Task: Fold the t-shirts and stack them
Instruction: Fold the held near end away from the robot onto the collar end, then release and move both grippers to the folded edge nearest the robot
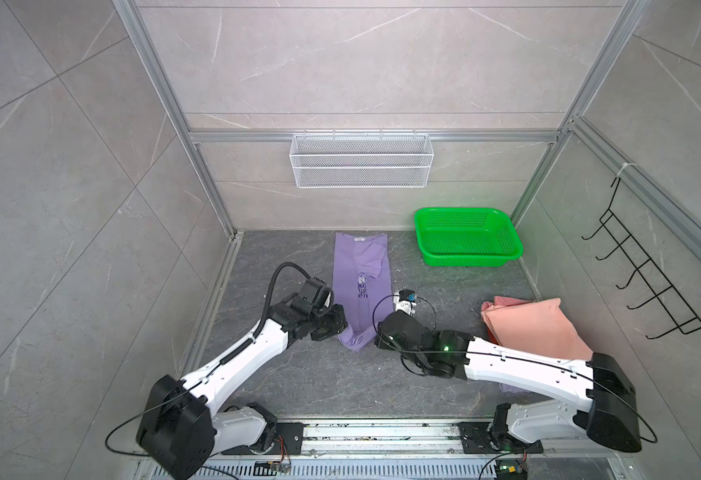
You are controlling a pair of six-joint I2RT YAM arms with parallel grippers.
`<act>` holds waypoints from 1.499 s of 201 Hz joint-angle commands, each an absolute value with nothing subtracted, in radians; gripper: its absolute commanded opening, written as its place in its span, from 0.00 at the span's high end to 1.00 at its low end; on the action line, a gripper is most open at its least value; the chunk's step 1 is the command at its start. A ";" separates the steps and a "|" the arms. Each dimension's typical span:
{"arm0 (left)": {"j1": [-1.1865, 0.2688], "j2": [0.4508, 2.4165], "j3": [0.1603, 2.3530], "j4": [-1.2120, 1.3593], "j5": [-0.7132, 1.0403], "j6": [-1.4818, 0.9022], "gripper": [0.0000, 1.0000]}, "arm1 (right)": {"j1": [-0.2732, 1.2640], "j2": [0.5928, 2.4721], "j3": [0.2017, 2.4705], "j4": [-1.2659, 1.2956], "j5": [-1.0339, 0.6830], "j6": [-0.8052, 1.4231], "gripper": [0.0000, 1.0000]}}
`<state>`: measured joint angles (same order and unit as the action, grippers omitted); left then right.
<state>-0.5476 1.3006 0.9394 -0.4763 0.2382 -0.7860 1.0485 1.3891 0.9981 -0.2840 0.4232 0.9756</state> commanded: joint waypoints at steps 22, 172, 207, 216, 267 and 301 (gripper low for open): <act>-0.398 1.535 1.132 -0.347 0.288 -0.665 1.00 | 0.845 1.567 1.094 -0.209 0.316 0.835 1.00; -0.191 2.053 1.472 -0.199 0.511 -0.718 1.00 | 0.516 2.097 1.486 -0.112 0.028 0.816 1.00; -0.140 2.115 1.552 -0.166 0.607 -0.731 0.61 | 0.475 2.099 1.510 -0.088 0.006 0.811 0.52; -0.121 2.105 1.551 -0.143 0.619 -0.742 0.55 | 0.462 2.071 1.492 -0.064 0.005 0.805 0.40; -0.069 1.892 1.436 -0.173 0.547 -0.693 0.45 | 0.445 1.907 1.391 -0.125 -0.029 0.762 0.38; -0.072 1.714 1.233 -0.244 0.477 -0.661 0.39 | 0.465 1.757 1.148 -0.077 -0.095 0.844 0.38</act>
